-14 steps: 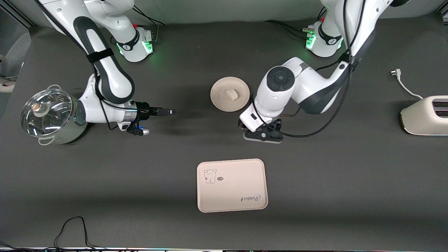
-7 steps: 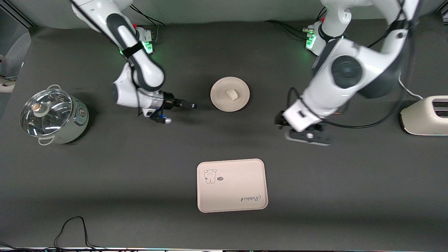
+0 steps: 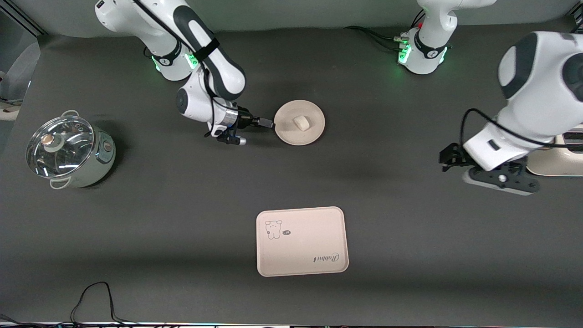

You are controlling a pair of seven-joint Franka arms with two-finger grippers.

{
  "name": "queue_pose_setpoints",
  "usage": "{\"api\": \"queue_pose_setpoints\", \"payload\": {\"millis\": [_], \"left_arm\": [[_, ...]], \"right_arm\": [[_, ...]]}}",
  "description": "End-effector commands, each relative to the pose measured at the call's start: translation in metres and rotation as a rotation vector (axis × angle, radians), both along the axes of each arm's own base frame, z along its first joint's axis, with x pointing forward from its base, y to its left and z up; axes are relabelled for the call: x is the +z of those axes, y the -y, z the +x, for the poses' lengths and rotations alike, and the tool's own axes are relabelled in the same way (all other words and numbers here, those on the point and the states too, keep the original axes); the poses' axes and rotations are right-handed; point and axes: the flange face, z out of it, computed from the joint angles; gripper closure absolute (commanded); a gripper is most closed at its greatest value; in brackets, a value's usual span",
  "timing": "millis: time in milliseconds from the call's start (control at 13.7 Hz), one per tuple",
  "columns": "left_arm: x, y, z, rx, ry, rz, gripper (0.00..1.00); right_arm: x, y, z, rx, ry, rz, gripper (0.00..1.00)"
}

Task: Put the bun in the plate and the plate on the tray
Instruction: 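Raise the left gripper away while the right gripper reaches the plate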

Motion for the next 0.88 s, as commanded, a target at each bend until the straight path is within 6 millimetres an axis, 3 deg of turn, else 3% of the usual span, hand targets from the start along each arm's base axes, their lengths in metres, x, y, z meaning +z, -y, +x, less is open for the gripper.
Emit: {"api": "queue_pose_setpoints", "payload": {"millis": [0,293,659,805], "left_arm": [[0.026,-0.032,-0.026,-0.062,-0.011,0.012,0.00],[0.044,-0.064,-0.060,-0.013,-0.074,0.017,0.00],[0.044,-0.070,-0.059,0.018,-0.087,-0.025,0.00],[0.043,-0.071,-0.058,0.021,-0.085,-0.025,0.00]], "right_arm": [[-0.016,-0.016,-0.026,0.020,0.051,-0.060,0.02],[-0.029,-0.019,-0.034,0.037,0.058,-0.095,0.02],[-0.033,-0.046,-0.044,-0.020,0.057,-0.078,0.09],[-0.033,-0.046,-0.043,-0.032,0.070,-0.086,0.13]]}}
